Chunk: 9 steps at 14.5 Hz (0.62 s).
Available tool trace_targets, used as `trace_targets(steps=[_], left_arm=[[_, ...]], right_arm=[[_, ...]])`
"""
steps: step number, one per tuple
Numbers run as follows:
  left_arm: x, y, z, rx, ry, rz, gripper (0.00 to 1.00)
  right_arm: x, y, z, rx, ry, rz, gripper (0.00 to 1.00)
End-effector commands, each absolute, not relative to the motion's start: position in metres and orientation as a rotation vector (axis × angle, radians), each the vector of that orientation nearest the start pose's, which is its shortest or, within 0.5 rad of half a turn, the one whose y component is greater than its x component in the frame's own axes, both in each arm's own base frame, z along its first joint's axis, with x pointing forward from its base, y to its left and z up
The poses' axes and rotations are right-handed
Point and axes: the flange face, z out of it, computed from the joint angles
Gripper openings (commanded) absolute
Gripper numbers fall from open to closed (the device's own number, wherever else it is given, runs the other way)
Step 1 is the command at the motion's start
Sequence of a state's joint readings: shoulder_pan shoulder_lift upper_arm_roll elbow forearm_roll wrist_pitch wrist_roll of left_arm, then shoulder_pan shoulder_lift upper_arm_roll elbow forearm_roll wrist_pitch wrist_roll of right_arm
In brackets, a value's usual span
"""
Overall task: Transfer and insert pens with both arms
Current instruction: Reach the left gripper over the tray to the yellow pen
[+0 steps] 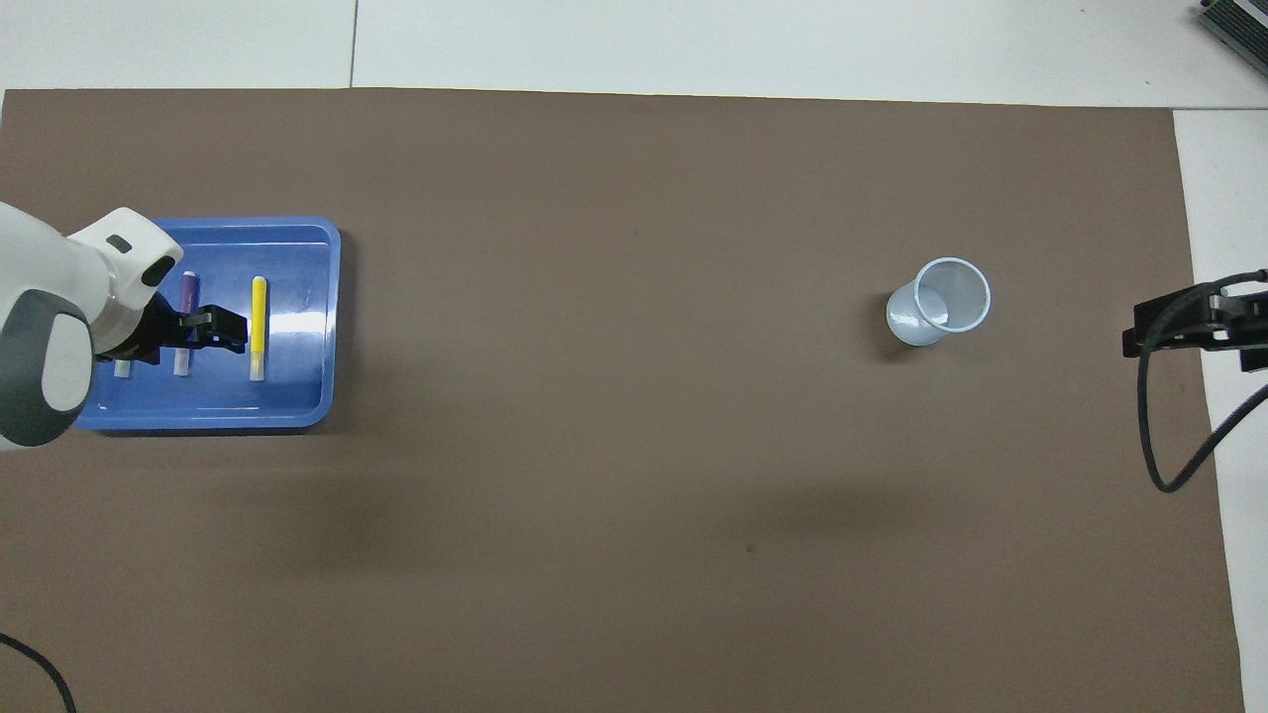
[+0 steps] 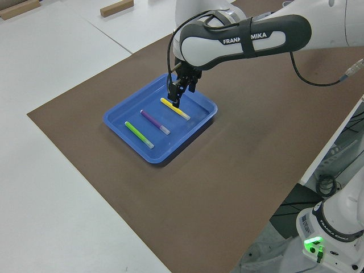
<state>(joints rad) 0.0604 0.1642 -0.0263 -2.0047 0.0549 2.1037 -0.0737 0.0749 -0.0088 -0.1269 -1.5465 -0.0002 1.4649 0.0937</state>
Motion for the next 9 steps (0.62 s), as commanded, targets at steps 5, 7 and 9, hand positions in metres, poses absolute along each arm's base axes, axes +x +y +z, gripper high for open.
trace_targets(steps=[5, 7, 9], left_arm=[[0.576, 0.017, 0.316, -3.091, -0.064, 0.074, 1.0], [0.572, 0.016, 0.305, -3.094, -0.058, 0.06, 1.0], [0.571, 0.016, 0.3, -3.096, -0.058, 0.041, 1.0]], right_arm=[[0.533, -0.029, 0.63, -3.105, 0.272, 0.126, 1.0], [0.533, -0.029, 0.63, -3.105, 0.272, 0.126, 1.0], [0.533, -0.029, 0.63, -3.105, 0.272, 0.126, 1.0]])
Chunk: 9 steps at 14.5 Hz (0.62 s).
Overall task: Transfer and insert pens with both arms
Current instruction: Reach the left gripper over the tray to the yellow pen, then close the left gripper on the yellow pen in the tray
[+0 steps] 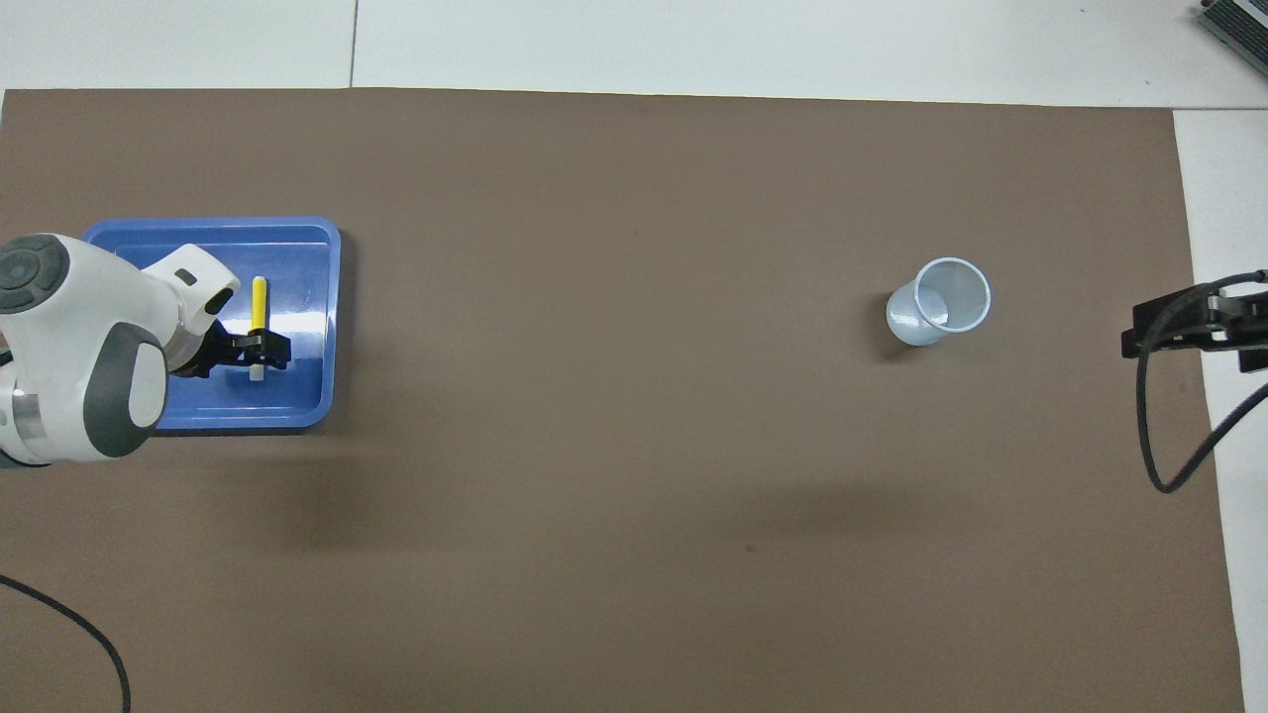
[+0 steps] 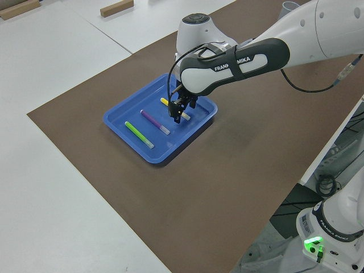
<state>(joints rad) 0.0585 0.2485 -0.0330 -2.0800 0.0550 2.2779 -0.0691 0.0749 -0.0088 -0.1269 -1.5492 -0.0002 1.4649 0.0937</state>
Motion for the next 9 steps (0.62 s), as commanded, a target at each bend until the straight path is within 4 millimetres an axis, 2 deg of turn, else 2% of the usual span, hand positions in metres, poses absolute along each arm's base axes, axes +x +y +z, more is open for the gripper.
trace_targets(steps=[1, 7, 9], left_arm=[[0.5705, 0.013, 0.2992, -3.096, -0.05, 0.046, 1.0], [0.5714, 0.012, 0.2991, -3.096, -0.047, 0.034, 1.0], [0.5726, 0.0118, 0.293, -3.098, -0.046, 0.02, 1.0]], right_arm=[[0.5335, -0.0289, 0.63, -3.105, 0.272, 0.126, 1.0], [0.5336, -0.0289, 0.6301, -3.105, 0.272, 0.124, 1.0], [0.5336, -0.0289, 0.6301, -3.105, 0.272, 0.124, 1.0]])
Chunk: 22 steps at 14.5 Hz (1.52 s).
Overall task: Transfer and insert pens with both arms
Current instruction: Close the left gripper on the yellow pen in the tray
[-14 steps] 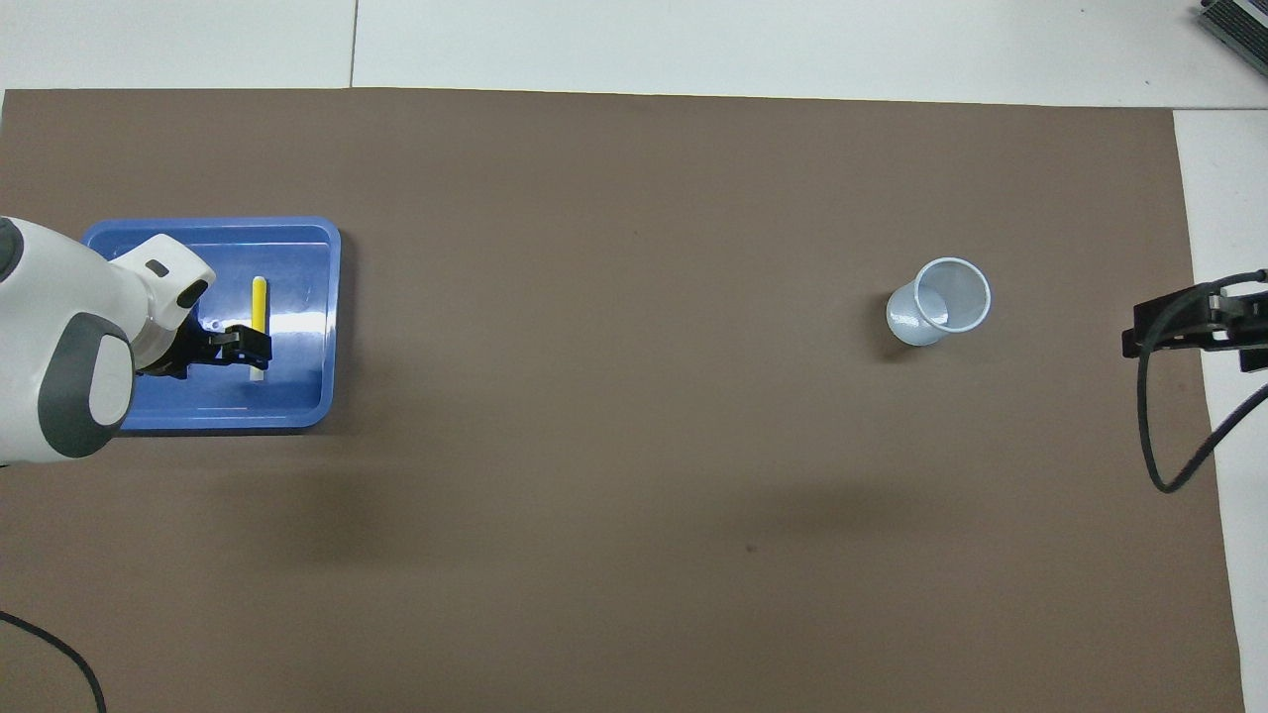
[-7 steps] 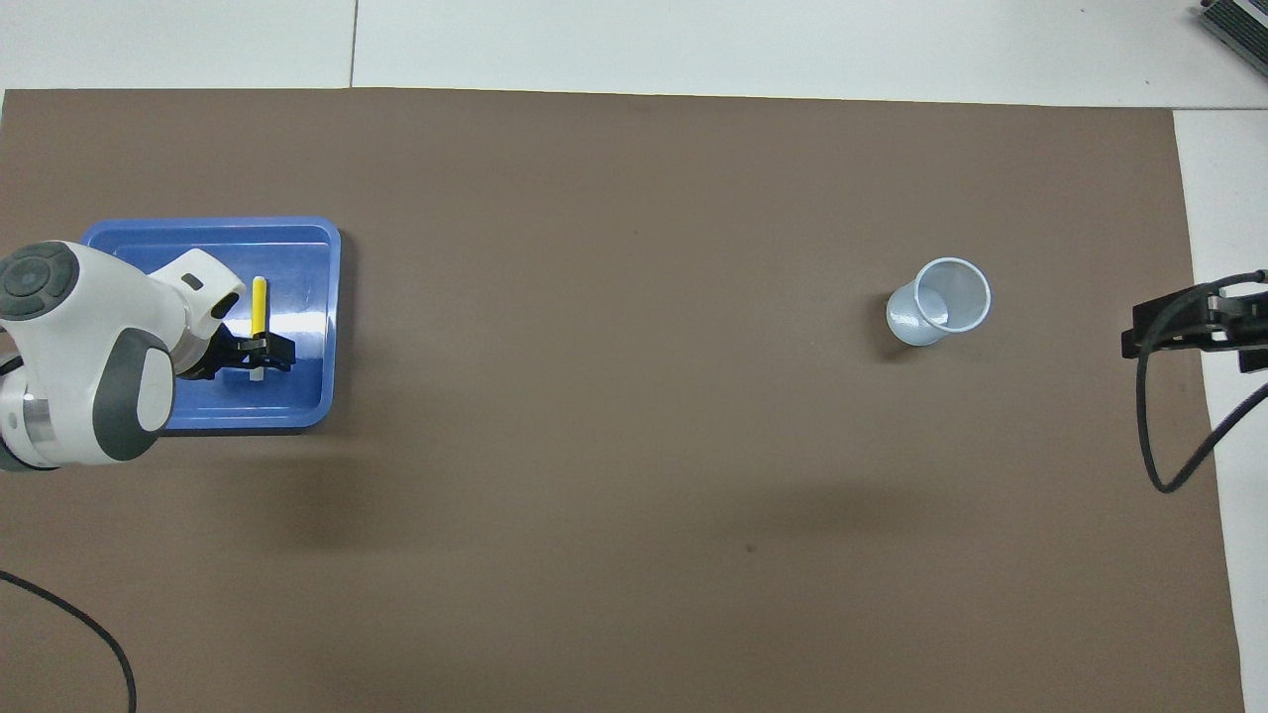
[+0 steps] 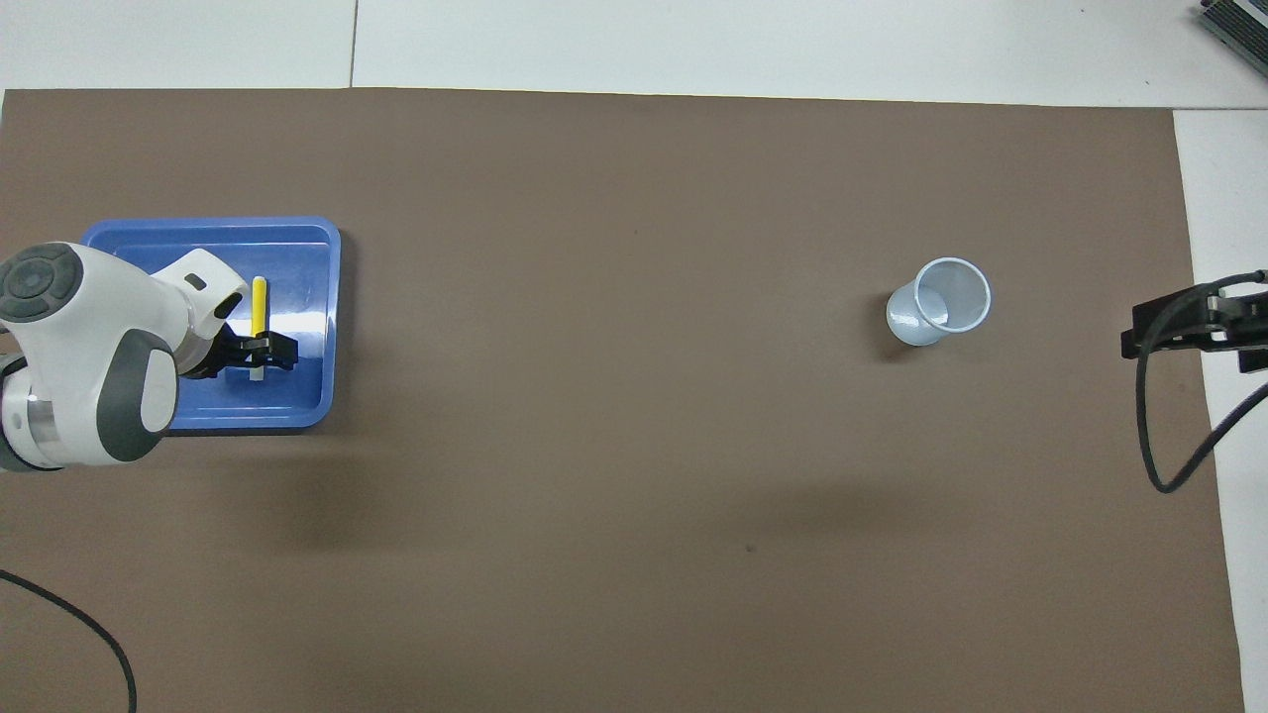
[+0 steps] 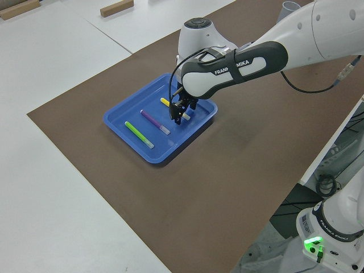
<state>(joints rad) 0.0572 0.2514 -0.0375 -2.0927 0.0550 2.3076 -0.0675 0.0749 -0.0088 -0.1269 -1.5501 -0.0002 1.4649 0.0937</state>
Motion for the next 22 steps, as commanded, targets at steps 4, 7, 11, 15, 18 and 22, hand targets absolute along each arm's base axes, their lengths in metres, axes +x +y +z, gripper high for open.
trace_targets(steps=[4, 7, 11, 15, 18, 22], left_arm=[[0.5712, 0.0027, 0.2857, -3.099, -0.02, 0.01, 0.87], [0.5712, 0.0027, 0.2857, -3.099, -0.018, 0.01, 0.72], [0.5715, 0.0036, 0.2862, -3.099, 0.013, 0.01, 0.52], [0.5717, 0.0036, 0.2864, -3.099, 0.018, 0.008, 0.17], [0.5714, 0.0027, 0.2859, -3.101, 0.014, 0.008, 0.0], [0.5705, -0.0009, 0.2845, -3.101, 0.009, 0.005, 0.0]], right_arm=[[0.5336, -0.0289, 0.6294, -3.105, 0.272, 0.126, 1.0], [0.5336, -0.0289, 0.6294, -3.105, 0.272, 0.126, 1.0], [0.5331, -0.0289, 0.6288, -3.104, 0.272, 0.128, 1.0], [0.533, -0.0289, 0.6281, -3.104, 0.272, 0.131, 1.0], [0.533, -0.0289, 0.6281, -3.104, 0.272, 0.131, 1.0], [0.5332, -0.0289, 0.6275, -3.104, 0.272, 0.131, 1.0]])
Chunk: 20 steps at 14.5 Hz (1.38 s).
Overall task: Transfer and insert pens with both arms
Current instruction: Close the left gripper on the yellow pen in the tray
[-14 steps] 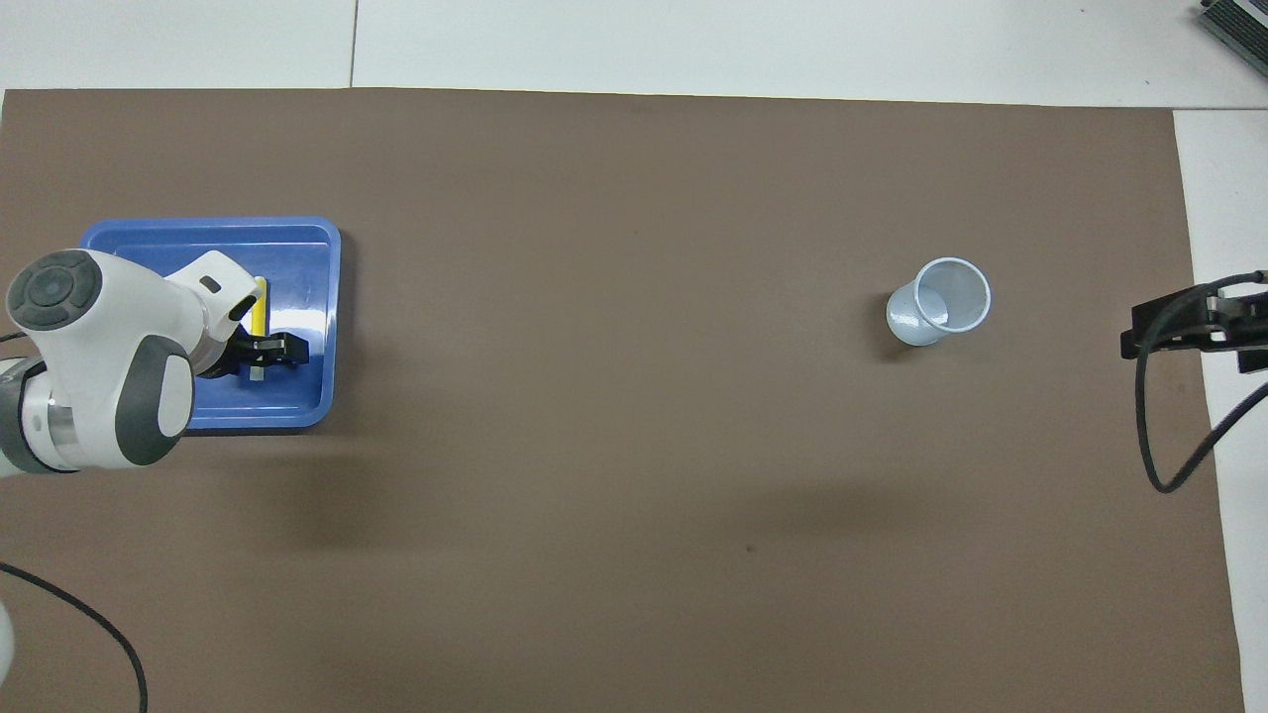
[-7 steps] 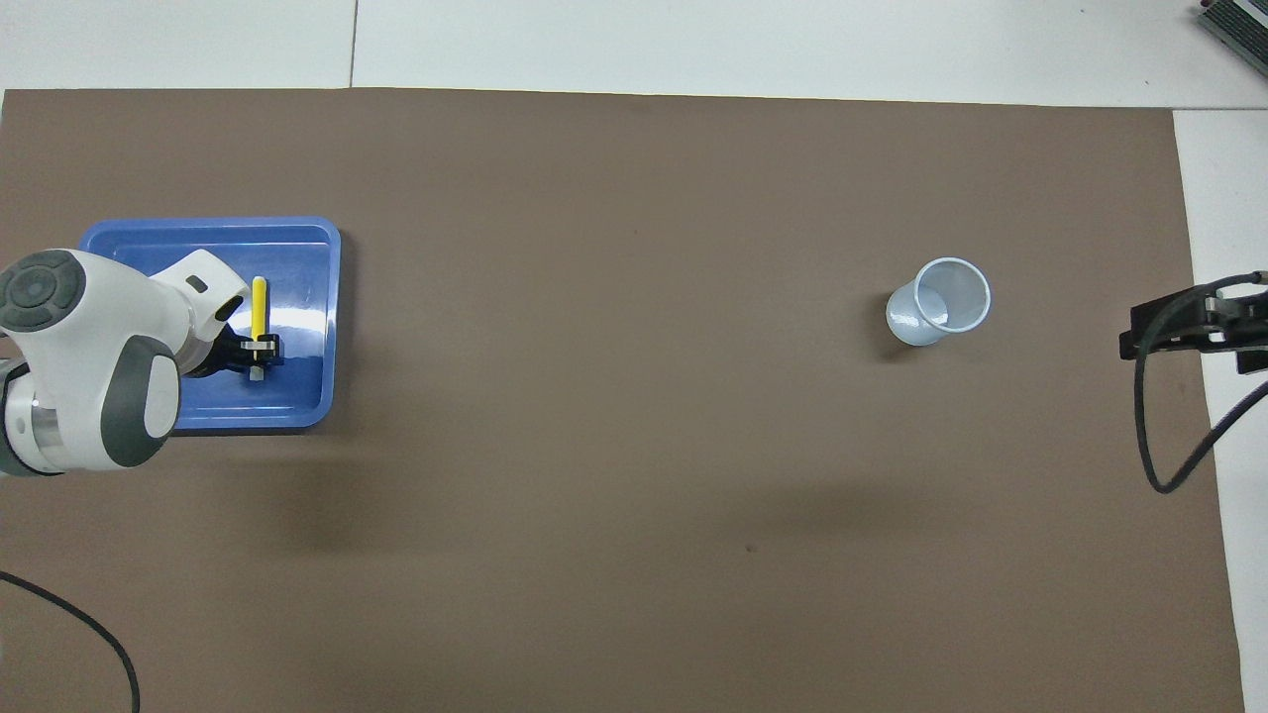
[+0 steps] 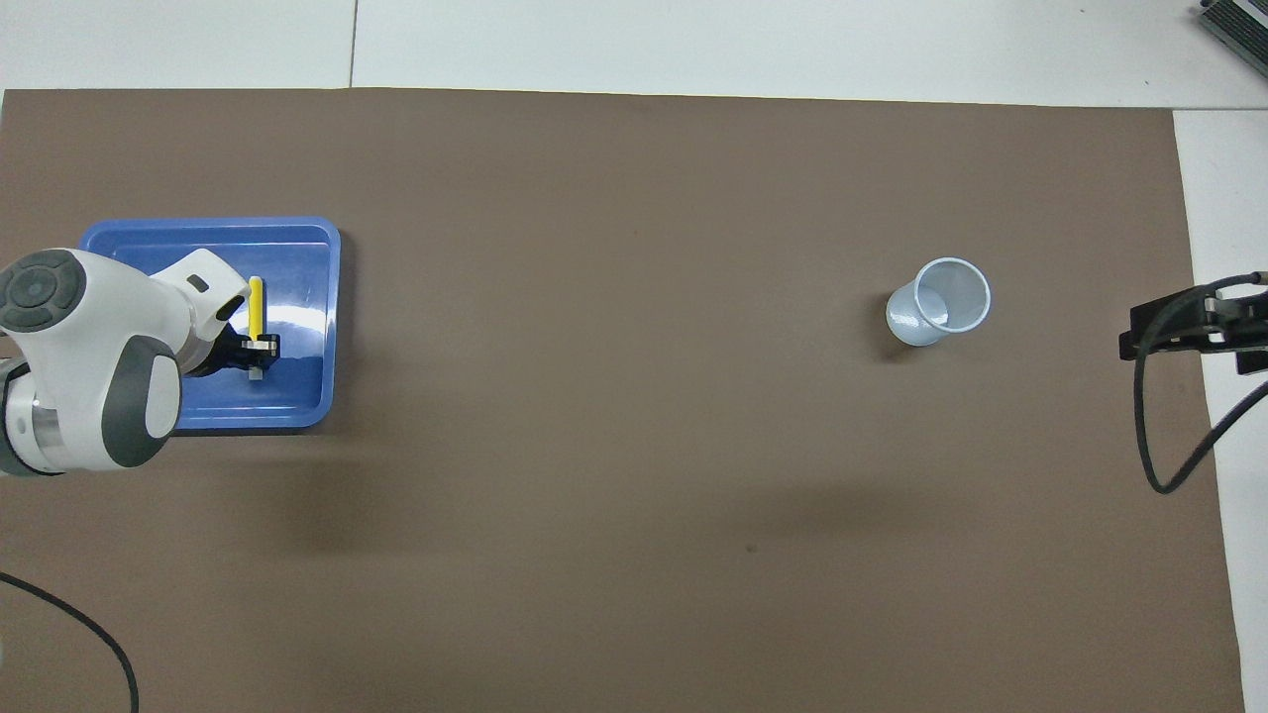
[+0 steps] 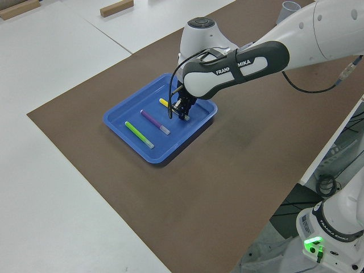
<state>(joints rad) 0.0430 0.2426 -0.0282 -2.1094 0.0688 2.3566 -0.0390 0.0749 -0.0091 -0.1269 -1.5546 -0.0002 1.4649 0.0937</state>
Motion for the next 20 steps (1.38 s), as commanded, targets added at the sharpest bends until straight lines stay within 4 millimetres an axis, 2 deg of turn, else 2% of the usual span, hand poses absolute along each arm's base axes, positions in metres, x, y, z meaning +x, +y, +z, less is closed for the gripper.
trace_targets(steps=[1, 4, 7, 10, 11, 13, 15, 18, 20], left_arm=[[0.571, -0.001, 0.285, -3.101, 0.009, 0.005, 0.0], [0.574, -0.001, 0.29, -3.101, 0.011, 0.022, 0.0], [0.583, -0.011, 0.31, -3.104, 0.02, 0.086, 0.0], [0.586, -0.011, 0.328, -3.099, 0.02, 0.138, 0.0], [0.588, -0.012, 0.338, -3.096, 0.018, 0.173, 0.0], [0.593, -0.015, 0.37, -3.115, -0.008, 0.247, 0.0], [0.597, -0.025, 0.397, -3.138, -0.012, 0.312, 0.0], [0.593, -0.033, 0.421, -3.186, -0.039, 0.391, 0.0], [0.589, -0.036, 0.434, -3.299, -0.126, 0.457, 0.0]], right_arm=[[0.533, -0.029, 0.628, -3.103, 0.272, 0.131, 1.0], [0.533, -0.029, 0.628, -3.104, 0.272, 0.131, 1.0], [0.533, -0.03, 0.628, -3.102, 0.274, 0.131, 1.0], [0.533, -0.029, 0.628, -3.104, 0.272, 0.128, 1.0], [0.533, -0.03, 0.628, -3.104, 0.274, 0.128, 1.0], [0.533, -0.03, 0.628, -3.104, 0.272, 0.128, 1.0], [0.533, -0.03, 0.628, -3.104, 0.27, 0.128, 1.0], [0.533, -0.03, 0.627, -3.103, 0.269, 0.131, 1.0], [0.533, -0.03, 0.627, -3.104, 0.267, 0.131, 1.0]])
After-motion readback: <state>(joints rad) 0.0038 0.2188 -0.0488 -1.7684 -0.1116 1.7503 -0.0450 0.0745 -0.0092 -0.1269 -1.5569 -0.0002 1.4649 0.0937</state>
